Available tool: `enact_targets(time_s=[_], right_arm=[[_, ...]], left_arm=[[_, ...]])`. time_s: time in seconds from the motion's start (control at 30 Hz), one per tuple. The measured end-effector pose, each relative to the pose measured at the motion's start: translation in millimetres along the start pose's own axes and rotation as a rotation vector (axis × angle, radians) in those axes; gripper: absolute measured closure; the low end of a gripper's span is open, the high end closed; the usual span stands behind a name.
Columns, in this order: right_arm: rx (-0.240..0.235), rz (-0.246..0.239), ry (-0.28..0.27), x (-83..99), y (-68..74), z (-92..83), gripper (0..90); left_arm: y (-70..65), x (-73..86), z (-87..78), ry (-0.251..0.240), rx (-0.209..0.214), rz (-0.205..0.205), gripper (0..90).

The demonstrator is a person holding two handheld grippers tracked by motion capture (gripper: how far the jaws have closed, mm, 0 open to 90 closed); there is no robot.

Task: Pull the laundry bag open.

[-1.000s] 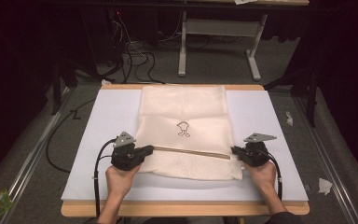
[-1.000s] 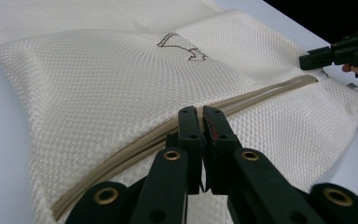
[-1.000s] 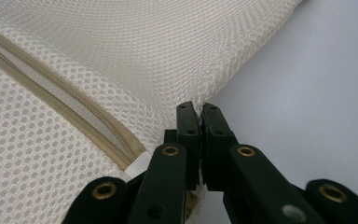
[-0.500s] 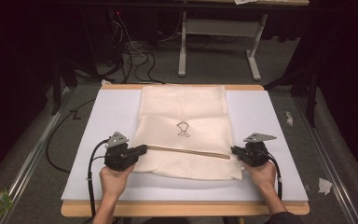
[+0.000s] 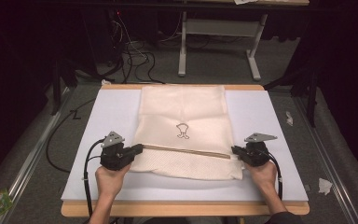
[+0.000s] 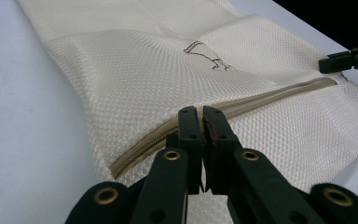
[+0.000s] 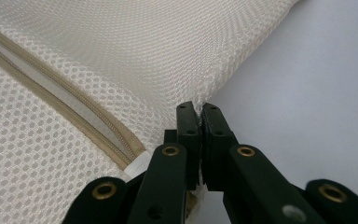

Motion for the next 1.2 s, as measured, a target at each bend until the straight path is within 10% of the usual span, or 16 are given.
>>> enact_targets(time_s=[1.2], right_arm=[[0.009,-0.002,-0.029,-8.0,-4.3,-9.8,88.7]], left_arm=[[29.3,5.3,-15.8,-0.007,-0.07,-0.026,87.3]])
Point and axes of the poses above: each handheld gripper's, and its own axes: z roughly forward along the jaws, x roughly out of its underside, y roughly to its left, the point moved 9 cm from there along z, roughly forward along the jaws, and after that the axes turned 5 degrees about -x, right-handed, at the moved point
